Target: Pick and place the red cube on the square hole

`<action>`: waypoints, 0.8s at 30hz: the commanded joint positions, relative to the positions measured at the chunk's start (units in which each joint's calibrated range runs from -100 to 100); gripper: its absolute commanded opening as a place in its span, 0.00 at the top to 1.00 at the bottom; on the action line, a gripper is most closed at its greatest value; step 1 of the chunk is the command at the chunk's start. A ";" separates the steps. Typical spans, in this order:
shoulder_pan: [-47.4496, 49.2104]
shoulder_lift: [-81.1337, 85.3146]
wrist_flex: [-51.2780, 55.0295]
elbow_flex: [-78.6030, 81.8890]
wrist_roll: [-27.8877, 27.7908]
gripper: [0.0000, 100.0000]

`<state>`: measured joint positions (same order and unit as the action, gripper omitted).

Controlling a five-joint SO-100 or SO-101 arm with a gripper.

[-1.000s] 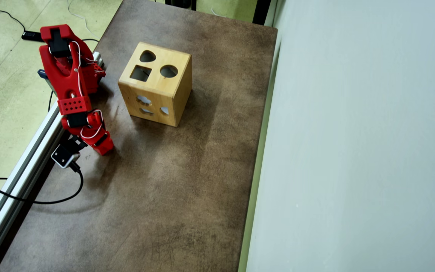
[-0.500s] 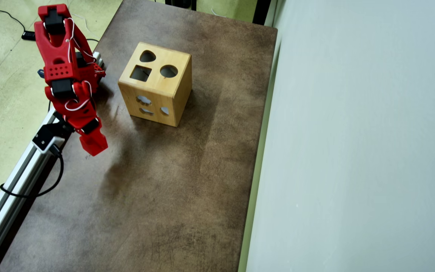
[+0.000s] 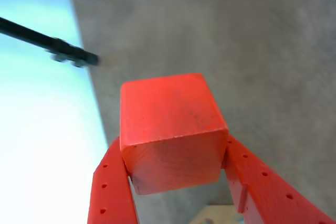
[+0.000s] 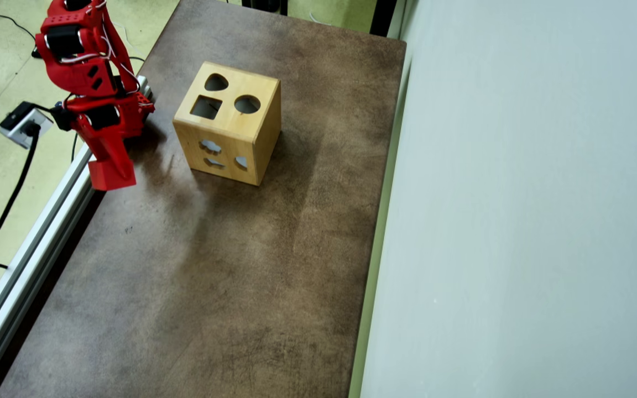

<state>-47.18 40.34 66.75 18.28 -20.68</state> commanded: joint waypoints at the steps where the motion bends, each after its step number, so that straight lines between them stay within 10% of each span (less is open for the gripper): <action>1: 0.45 2.93 -0.60 -11.40 1.61 0.94; 11: 10.55 2.25 -0.44 -29.02 13.43 0.95; 24: 34.18 2.25 20.63 -29.11 14.36 0.95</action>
<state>-17.86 40.76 81.19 -7.81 -6.47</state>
